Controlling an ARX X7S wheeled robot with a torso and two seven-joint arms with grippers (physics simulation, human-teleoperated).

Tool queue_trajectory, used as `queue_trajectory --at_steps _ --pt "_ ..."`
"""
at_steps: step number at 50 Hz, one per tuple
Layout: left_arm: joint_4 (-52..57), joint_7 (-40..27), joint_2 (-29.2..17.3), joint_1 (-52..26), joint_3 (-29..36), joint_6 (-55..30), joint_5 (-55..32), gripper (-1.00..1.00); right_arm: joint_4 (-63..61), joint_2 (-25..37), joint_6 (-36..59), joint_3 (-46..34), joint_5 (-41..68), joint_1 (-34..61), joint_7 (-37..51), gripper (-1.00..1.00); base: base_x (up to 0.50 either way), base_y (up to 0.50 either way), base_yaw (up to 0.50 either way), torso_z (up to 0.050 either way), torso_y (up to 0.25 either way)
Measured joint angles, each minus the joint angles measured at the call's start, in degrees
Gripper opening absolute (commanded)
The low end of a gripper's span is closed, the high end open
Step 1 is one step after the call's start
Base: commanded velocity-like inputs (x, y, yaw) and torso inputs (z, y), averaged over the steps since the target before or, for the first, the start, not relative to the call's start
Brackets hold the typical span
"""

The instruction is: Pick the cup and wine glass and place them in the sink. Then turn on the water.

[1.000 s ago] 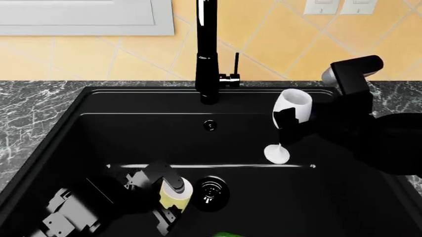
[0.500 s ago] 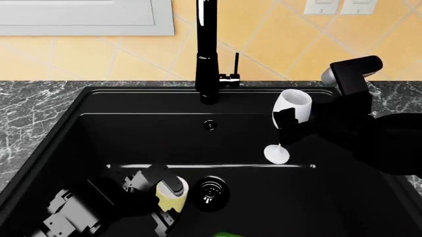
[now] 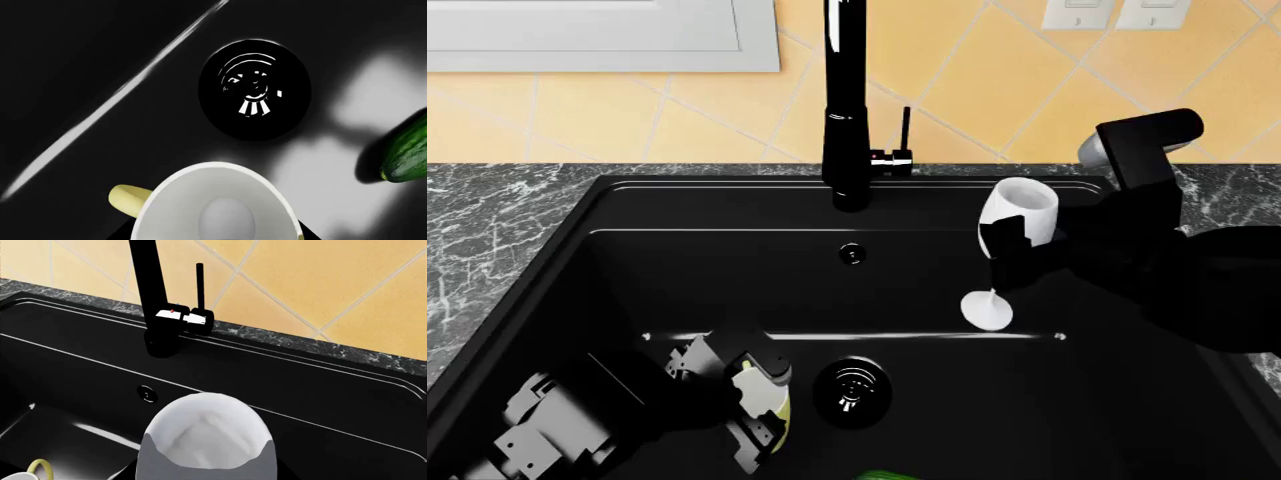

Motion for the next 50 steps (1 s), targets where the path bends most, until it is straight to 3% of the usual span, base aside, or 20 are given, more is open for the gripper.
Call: queue_trajectory --at_steps 29,50 --pt "8.7 -2.1 -4.7 -2.9 -6.6 -5.0 -6.4 1.00 0.3 -0.4 0.4 -0.4 0.1 1.2 0.1 -1.00 0.00 0.00 0.00 0.000 0.000" --pt "10.8 -5.4 -6.5 -5.6 -15.6 -5.9 -12.3 1.00 1.1 -1.0 0.4 -1.1 -0.6 1.9 -0.3 -1.00 0.00 0.00 0.00 0.000 0.000"
